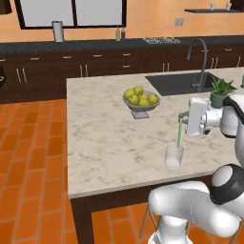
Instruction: Take a straw from the drawer in front and place it inside the glass cup on the dining counter.
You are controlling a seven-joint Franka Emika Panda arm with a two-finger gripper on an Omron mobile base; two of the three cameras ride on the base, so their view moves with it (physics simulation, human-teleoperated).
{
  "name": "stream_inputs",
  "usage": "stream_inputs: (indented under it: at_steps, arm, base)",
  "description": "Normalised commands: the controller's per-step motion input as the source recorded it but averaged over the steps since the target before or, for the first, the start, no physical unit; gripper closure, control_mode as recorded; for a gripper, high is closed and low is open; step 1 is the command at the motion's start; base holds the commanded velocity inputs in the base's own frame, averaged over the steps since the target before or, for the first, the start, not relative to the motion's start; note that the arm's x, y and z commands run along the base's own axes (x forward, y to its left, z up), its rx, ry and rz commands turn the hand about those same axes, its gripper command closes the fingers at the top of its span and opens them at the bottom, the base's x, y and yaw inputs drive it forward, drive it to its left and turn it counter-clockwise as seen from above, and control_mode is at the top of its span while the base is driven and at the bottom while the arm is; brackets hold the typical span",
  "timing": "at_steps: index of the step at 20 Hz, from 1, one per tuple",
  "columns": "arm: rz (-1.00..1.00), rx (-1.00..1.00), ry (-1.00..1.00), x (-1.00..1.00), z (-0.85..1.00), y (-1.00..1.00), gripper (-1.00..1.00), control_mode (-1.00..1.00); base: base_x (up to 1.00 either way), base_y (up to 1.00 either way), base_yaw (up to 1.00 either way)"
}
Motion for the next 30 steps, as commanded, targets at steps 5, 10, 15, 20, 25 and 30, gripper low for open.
stream_inputs:
  at_steps: [5,10,15,20,25,30]
  arm:
    - [0.01,0.00,0.00,0.38,-0.26,-0.02,1.00,-1.00]
    - [0.01,0.00,0.00,0.23,-0.25,-0.25,1.00,-1.00]
    - [0.02,0.00,0.00,0.07,-0.20,-0.20,1.00,-1.00]
    - [0.03,0.00,0.00,0.01,-0.23,-0.02,1.00,-1.00]
    - [0.04,0.00,-0.01,0.09,-0.14,0.00,1.00,-1.00]
    - [0.06,0.00,-0.01,0.18,-0.10,0.00,1.00,-1.00]
  base:
    - [0.00,0.00,0.00]
    - [0.00,0.00,0.00]
    - [0.00,0.00,0.00]
    - [0.00,0.00,0.00]
    - [0.00,0.00,0.00]
    - [0.00,0.00,0.00]
